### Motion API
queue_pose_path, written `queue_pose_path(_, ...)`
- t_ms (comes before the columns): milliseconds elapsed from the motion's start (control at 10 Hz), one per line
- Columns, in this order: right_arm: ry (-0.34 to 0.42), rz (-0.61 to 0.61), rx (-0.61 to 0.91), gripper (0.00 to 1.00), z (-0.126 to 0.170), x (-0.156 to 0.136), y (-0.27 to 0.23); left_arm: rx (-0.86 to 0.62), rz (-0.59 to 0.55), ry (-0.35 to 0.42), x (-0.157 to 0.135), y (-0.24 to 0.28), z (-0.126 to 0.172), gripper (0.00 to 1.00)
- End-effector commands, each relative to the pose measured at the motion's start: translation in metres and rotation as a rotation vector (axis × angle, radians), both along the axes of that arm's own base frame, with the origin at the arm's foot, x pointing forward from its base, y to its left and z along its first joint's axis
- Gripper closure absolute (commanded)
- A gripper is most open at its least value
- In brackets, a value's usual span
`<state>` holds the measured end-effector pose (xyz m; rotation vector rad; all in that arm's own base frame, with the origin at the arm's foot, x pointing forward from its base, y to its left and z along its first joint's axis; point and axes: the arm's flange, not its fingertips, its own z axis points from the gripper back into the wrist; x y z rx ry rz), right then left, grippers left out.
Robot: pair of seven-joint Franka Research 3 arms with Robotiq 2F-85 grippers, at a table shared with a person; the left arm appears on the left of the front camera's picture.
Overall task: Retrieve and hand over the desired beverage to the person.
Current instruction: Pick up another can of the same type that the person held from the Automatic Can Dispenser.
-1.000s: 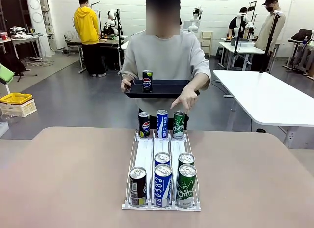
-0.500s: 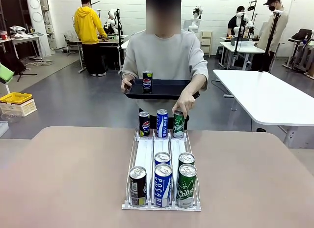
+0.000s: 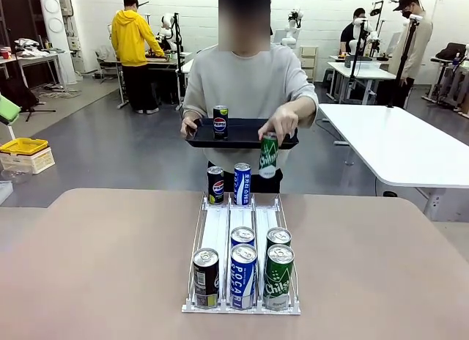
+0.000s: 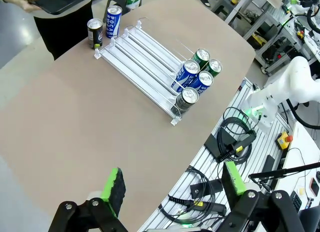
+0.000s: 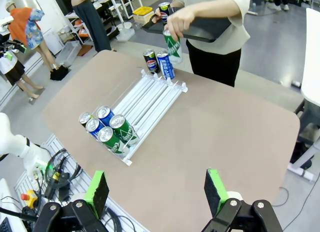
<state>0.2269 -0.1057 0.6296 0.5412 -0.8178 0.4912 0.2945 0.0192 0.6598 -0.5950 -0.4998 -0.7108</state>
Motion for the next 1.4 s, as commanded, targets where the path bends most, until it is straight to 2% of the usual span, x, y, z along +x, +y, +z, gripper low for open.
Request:
queue_pose_path(0, -0.002, 0.018, 0.01, 0.0, -0.0002, 0.0014, -0.0002, -0.017, -0.013, -0.007, -0.0022, 0.0002, 0.0009, 0.0)
queue_pose_path(1300, -0.002, 0.018, 0.01, 0.0, -0.0002, 0.0014, -0.0002, -0.017, -0.013, -0.007, -0.0022, 0.0002, 0.0009, 0.0)
